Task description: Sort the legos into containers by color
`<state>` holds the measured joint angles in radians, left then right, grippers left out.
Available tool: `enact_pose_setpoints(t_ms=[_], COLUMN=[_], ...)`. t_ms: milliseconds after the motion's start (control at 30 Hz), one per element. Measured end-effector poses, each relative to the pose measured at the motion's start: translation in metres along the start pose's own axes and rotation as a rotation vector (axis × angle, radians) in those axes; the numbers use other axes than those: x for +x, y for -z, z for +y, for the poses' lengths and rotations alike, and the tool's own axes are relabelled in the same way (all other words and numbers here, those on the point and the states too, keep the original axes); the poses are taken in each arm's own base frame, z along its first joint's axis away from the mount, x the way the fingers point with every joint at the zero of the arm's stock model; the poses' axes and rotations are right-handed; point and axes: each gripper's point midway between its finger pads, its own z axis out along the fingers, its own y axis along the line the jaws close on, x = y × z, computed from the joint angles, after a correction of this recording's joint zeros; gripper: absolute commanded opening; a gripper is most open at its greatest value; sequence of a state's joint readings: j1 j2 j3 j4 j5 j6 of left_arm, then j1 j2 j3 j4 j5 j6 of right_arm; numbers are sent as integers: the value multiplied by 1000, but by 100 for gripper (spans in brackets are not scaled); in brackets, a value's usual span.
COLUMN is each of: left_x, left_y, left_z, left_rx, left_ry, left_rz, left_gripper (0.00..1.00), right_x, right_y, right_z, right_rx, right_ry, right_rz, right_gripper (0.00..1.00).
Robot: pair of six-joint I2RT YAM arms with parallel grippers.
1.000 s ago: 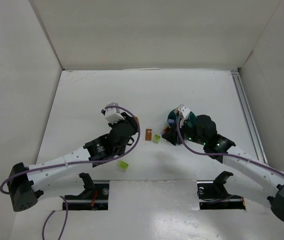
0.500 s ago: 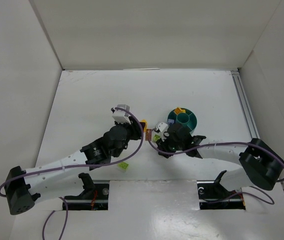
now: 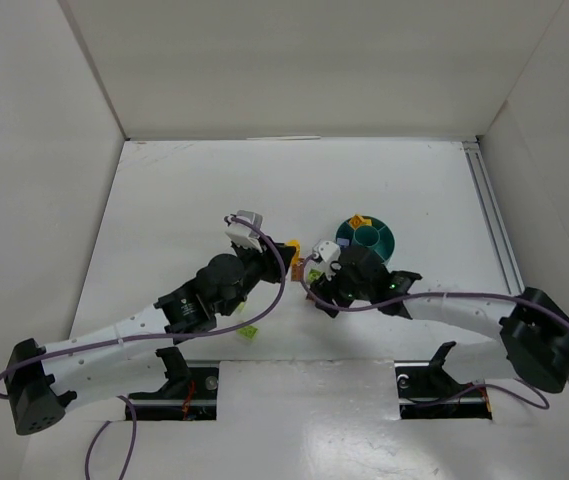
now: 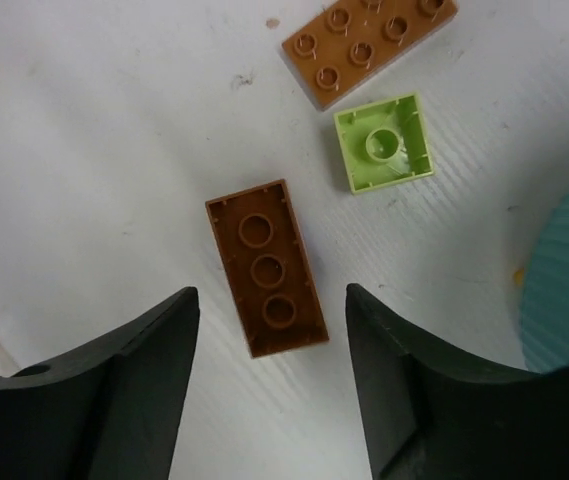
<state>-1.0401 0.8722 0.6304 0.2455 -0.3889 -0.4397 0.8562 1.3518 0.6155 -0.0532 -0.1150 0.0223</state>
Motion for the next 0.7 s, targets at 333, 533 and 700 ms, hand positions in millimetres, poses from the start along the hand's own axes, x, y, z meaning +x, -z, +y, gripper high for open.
enact_pose_setpoints(t_ms=[333, 533, 700], left_x=[-4, -8, -10], left_y=[3, 31, 56], left_z=[-15, -58, -90], left_rx=[107, 423, 656], left_ry=[-62, -166, -280], left_rz=[0, -39, -62], left_gripper=[0, 0, 0], right_x=[-82, -123, -141], right_y=[94, 154, 179], right_z=[17, 51, 71], right_rx=[-34, -173, -257], right_ry=[133, 280, 386], right_rz=[-314, -539, -625], right_gripper=[71, 71, 71])
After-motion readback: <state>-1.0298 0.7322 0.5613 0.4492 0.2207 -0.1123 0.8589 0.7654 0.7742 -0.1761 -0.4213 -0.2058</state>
